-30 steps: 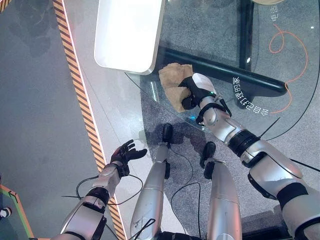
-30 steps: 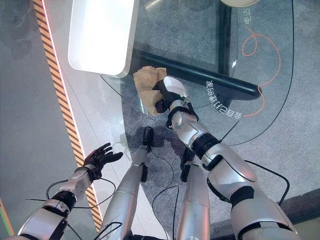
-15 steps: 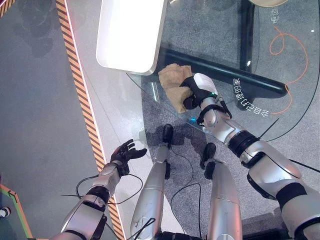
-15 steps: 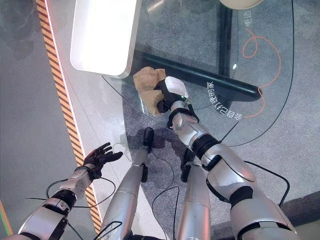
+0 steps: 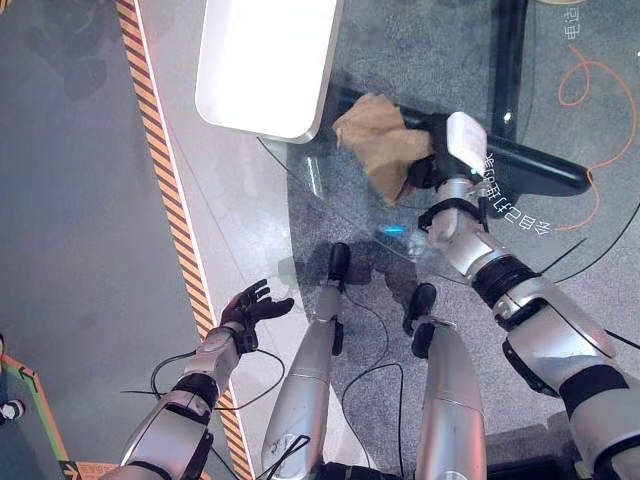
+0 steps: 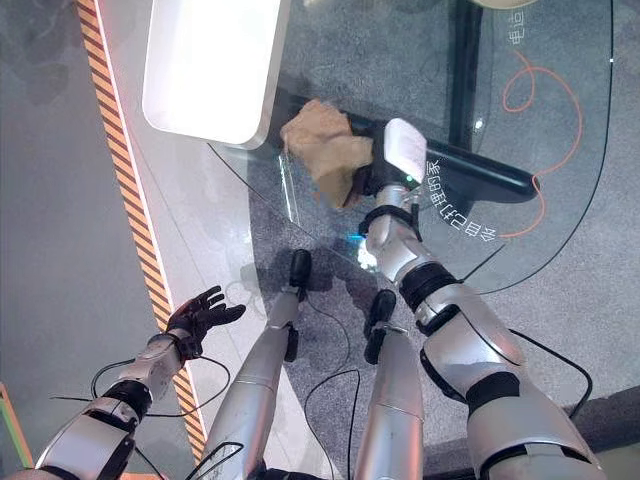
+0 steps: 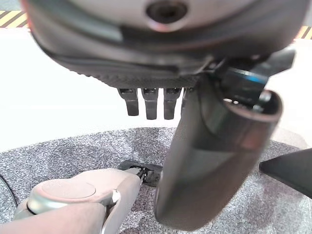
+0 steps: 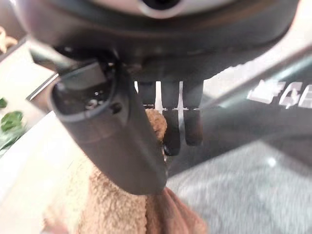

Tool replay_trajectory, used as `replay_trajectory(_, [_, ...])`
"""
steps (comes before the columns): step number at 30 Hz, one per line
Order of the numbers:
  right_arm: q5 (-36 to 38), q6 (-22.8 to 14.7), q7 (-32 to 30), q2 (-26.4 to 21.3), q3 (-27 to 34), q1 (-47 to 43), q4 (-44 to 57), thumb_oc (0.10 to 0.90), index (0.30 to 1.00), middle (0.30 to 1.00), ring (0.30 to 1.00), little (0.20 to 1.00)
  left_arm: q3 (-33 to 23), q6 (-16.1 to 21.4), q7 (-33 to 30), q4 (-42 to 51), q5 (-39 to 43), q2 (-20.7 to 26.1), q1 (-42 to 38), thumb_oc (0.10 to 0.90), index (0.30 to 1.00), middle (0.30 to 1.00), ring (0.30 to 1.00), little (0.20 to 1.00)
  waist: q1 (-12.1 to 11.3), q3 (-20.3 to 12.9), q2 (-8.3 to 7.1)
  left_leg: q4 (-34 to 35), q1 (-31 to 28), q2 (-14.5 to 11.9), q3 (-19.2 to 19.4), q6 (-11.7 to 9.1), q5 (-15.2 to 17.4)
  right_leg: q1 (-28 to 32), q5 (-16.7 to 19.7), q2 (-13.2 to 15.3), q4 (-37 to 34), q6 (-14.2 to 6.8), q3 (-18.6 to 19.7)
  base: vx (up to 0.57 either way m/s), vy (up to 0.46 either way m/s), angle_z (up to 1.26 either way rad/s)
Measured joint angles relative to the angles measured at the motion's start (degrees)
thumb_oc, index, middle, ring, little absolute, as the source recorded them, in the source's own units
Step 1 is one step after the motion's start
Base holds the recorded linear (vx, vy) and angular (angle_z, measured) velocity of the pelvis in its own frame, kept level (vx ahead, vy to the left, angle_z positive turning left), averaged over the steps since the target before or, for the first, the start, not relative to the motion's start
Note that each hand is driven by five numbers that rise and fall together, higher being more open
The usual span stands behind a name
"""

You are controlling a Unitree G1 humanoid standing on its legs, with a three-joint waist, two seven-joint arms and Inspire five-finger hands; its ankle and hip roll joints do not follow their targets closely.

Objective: Wipe the table with a cloth and put it in the basket.

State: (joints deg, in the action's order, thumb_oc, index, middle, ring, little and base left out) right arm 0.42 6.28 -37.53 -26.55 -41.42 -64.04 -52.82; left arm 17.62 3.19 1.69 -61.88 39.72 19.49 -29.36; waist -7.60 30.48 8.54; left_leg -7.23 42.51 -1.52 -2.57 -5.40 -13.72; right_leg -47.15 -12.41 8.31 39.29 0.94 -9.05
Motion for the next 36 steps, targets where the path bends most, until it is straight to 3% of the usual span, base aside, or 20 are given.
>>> replay_trajectory(21, [3.09, -2.59, -6.93, -7.26, 7.72, -1.9, -10.82, 0.1, 0.3, 0.3, 0.3, 0.2, 1.95, -0.34, 0.01, 1.61, 1.23, 4.02, -0.37, 0.8, 0.9, 0.9, 0.9, 0.9, 1.84, 0.37, -0.69, -0.15, 1.22, 0.8, 0.13, 0.92, 0.13, -0.22, 0.87, 0.66, -1.81, -1.37, 0.14, 0.0, 0.0, 0.0])
replay_trajectory(27, [6.78, -2.0, -8.84, -8.35, 11.38, -1.88, -13.25, 0.1, 0.3, 0.3, 0.3, 0.2, 1.91, -0.75, 0.05, 1.78, 1.27, 6.11, -0.6, 0.8, 0.9, 0.9, 0.9, 0.9, 3.48, 0.6, -2.52, -0.24, 1.58, 0.87, 0.32, 1.66, -0.06, 0.01, 1.38, 0.7, -3.12, -2.14, 0.38, 0.0, -0.001, -0.01])
replay_trajectory(36, [11.0, -1.7, -9.96, -11.56, 15.62, -1.67, -16.57, 0.1, 0.3, 0.3, 0.3, 0.2, 1.75, -1.89, 0.4, 1.84, 1.29, 7.45, -1.48, 0.8, 0.9, 0.9, 0.9, 0.9, 4.15, 0.62, -2.59, -0.65, 1.59, 1.19, 0.5, 2.12, -0.02, 0.37, 2.04, 0.6, -3.67, -2.82, 0.83, 0.0, 0.0, 0.0])
